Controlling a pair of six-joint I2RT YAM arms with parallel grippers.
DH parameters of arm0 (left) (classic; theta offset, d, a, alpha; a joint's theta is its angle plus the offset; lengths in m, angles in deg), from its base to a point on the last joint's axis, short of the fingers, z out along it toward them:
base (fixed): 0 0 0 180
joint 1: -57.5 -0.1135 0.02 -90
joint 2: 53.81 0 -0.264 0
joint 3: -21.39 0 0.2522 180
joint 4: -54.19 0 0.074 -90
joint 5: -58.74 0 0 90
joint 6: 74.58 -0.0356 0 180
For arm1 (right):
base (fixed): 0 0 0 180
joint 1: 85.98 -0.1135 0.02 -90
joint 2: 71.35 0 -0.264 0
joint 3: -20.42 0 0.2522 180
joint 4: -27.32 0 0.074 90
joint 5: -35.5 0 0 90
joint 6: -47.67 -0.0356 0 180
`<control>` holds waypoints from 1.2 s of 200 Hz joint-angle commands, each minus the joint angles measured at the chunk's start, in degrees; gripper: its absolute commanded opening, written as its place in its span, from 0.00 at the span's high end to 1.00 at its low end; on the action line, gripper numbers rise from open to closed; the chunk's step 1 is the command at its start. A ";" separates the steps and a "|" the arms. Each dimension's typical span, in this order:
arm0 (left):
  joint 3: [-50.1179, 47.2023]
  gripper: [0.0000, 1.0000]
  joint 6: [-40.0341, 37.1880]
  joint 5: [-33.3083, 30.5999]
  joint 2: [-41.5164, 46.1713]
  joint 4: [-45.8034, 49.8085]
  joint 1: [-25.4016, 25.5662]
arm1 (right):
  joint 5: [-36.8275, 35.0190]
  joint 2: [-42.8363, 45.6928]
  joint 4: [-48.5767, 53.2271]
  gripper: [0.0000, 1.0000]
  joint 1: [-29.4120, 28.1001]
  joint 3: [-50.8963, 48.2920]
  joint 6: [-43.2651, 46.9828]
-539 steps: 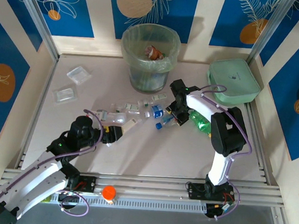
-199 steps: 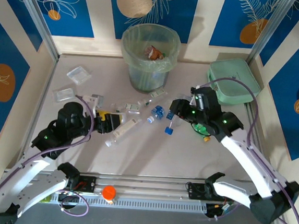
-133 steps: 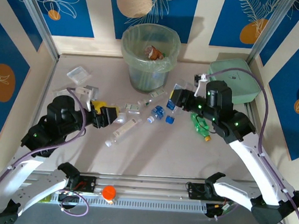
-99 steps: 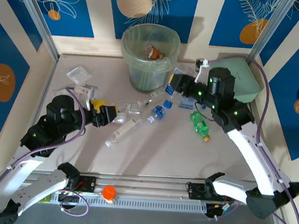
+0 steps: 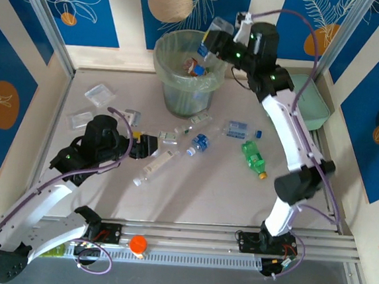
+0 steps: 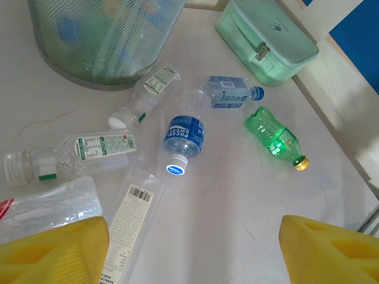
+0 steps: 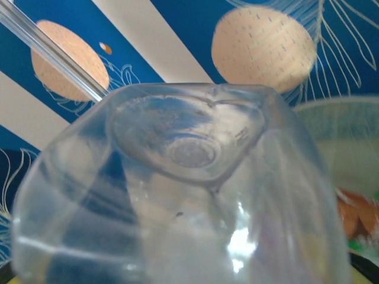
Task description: Put the plastic bottles in the bin
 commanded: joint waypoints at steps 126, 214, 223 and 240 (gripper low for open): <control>-3.73 0.25 0.58 4.05 1.51 -4.76 -1.97 | 12.57 -38.37 -0.71 0.55 2.07 35.67 -0.69; -3.03 0.24 -0.05 3.48 2.17 -3.93 -2.04 | 12.46 -42.34 -0.78 0.15 0.03 36.23 0.06; -2.87 0.24 -0.19 3.37 2.08 -3.83 -2.10 | 12.47 -41.91 -0.26 0.14 0.30 36.42 0.18; -2.76 0.24 -0.35 3.08 2.16 -3.71 -2.12 | 12.11 -40.84 0.49 0.13 0.87 36.33 0.37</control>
